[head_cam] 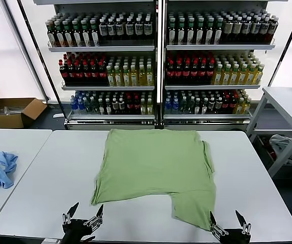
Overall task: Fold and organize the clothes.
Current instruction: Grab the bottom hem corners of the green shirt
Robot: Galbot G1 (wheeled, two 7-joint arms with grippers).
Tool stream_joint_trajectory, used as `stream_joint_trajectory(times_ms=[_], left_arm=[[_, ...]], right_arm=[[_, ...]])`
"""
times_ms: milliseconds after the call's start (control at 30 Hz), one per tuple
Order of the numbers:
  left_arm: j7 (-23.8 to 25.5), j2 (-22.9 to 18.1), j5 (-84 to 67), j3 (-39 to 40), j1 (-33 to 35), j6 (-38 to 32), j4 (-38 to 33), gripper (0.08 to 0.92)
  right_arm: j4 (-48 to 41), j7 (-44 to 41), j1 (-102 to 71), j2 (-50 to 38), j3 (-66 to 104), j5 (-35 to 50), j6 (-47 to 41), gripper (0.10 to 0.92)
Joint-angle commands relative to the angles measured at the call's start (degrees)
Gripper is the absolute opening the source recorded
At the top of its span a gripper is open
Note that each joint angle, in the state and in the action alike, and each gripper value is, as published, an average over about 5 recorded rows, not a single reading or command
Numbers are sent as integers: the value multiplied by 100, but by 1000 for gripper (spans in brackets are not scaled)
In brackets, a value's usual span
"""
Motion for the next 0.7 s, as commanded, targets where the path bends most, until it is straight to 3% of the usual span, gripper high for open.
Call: stream_joint_trajectory(times_ms=[33, 700], left_arm=[[317, -62, -801, 9, -821, 669, 268, 823], [571, -290, -1052, 117, -1425, 591, 1440, 823]], right_arm=[[-84, -83, 361, 85, -319, 310, -597, 823], [-397, -233, 720, 238, -552, 155, -499, 823]])
